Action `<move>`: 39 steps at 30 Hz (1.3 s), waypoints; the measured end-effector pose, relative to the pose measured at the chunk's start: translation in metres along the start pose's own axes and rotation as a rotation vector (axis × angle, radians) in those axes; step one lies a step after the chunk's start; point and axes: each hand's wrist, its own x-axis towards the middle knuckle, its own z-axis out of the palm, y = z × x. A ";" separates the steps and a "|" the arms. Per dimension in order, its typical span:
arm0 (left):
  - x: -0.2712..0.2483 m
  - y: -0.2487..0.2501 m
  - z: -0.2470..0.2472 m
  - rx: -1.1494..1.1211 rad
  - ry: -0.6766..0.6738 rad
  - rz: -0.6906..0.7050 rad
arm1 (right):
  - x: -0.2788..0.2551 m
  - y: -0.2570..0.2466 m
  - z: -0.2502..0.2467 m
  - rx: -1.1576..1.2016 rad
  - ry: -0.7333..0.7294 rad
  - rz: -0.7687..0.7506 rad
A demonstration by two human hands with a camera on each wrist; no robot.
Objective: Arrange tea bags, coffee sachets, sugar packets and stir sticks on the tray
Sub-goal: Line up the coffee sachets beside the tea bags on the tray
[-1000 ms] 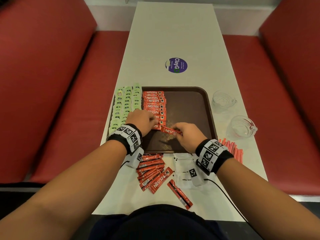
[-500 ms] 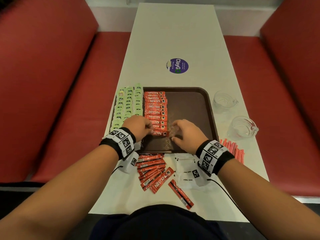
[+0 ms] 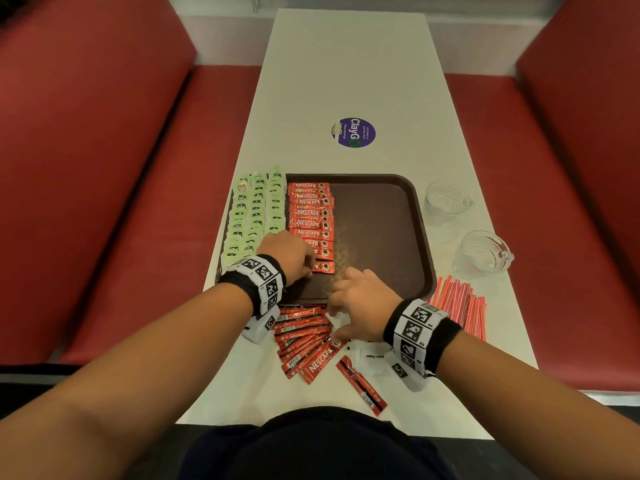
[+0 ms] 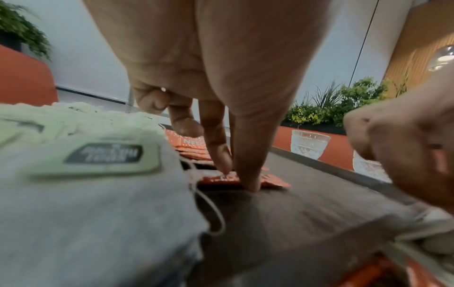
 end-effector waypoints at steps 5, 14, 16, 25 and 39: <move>0.009 0.000 -0.003 0.016 -0.014 -0.078 | -0.012 -0.008 -0.004 0.080 -0.092 0.051; -0.025 0.017 -0.012 -0.106 0.137 0.038 | -0.043 -0.030 0.002 -0.091 -0.222 0.134; -0.044 0.027 -0.010 -0.108 0.133 0.134 | -0.050 -0.035 0.006 -0.093 -0.259 0.171; -0.102 0.063 0.035 0.189 -0.087 0.276 | -0.065 -0.050 0.030 -0.112 -0.340 0.255; -0.108 0.050 0.017 -0.175 0.001 0.244 | -0.068 -0.043 0.015 0.171 -0.170 0.199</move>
